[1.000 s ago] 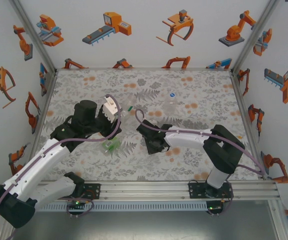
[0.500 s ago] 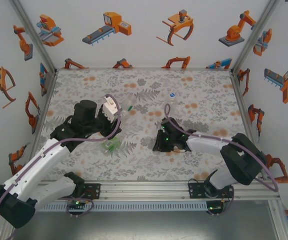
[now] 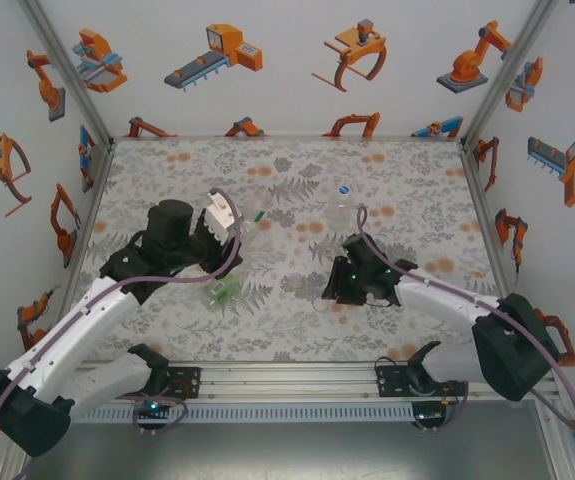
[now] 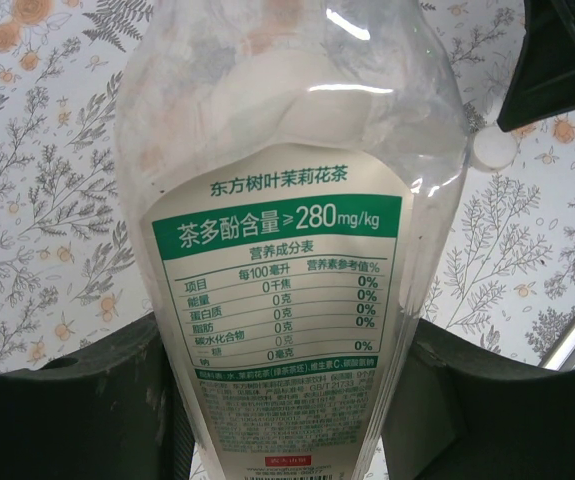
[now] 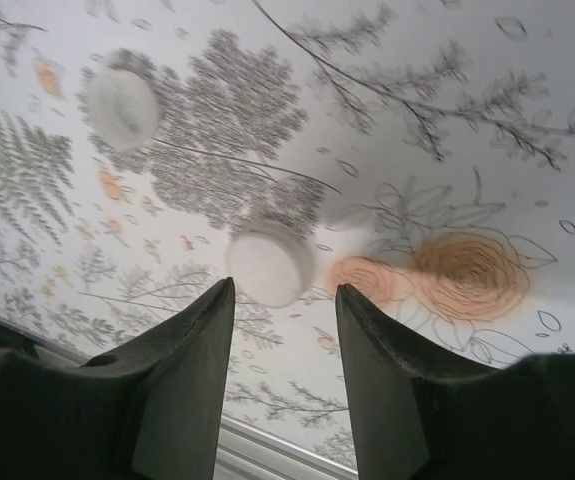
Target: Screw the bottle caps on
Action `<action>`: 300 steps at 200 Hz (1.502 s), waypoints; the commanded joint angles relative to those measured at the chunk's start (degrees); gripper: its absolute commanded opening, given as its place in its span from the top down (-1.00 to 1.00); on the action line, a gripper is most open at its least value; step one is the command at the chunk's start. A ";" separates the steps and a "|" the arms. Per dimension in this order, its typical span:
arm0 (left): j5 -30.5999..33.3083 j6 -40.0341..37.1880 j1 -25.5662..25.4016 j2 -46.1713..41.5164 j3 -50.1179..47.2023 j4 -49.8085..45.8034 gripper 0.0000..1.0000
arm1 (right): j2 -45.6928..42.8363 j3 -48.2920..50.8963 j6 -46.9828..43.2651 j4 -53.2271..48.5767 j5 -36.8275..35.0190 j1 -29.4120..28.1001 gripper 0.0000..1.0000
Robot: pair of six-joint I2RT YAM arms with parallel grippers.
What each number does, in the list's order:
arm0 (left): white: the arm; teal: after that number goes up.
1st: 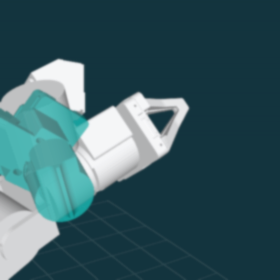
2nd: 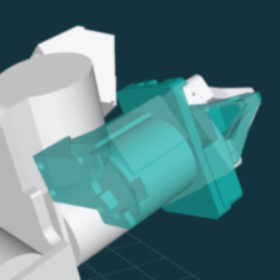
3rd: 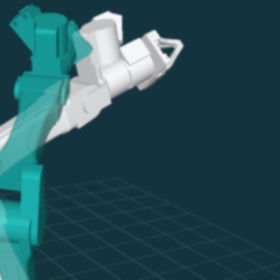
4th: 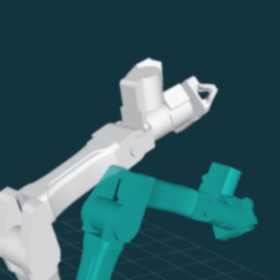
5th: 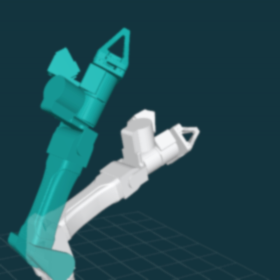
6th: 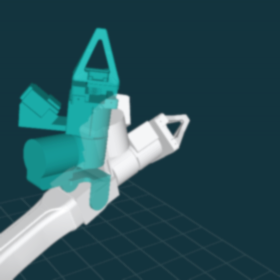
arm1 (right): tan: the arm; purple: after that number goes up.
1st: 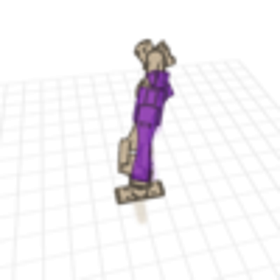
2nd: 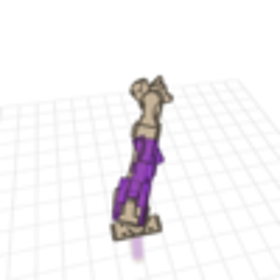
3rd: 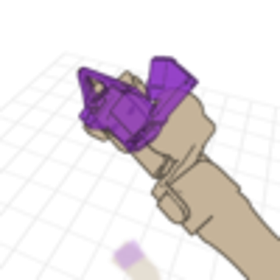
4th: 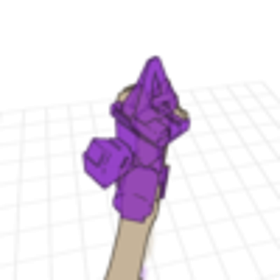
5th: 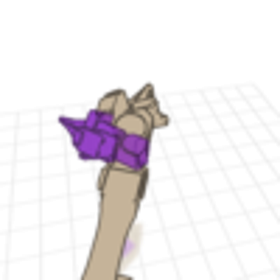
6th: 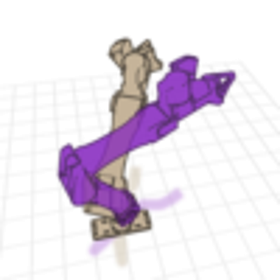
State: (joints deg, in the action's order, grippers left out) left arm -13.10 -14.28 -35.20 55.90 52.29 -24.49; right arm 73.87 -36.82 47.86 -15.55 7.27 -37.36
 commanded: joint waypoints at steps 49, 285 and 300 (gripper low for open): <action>-0.46 -0.22 0.38 -1.76 1.67 -0.23 1.00 | 10.34 -15.93 -7.59 -15.53 -14.08 -9.54 -0.05; -1.03 -0.22 0.31 -0.66 1.94 -0.30 1.00 | 20.12 -16.24 -6.42 -13.27 -15.80 -15.72 0.03; -1.12 -0.17 0.36 -0.79 1.91 -0.29 1.00 | 20.34 -16.51 -6.40 -13.57 -15.85 -15.89 0.04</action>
State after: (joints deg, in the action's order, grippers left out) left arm -13.15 -14.26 -35.18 55.27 52.38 -24.67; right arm 93.21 -52.95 40.71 -27.66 -8.21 -52.62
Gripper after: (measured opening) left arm 0.560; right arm 0.486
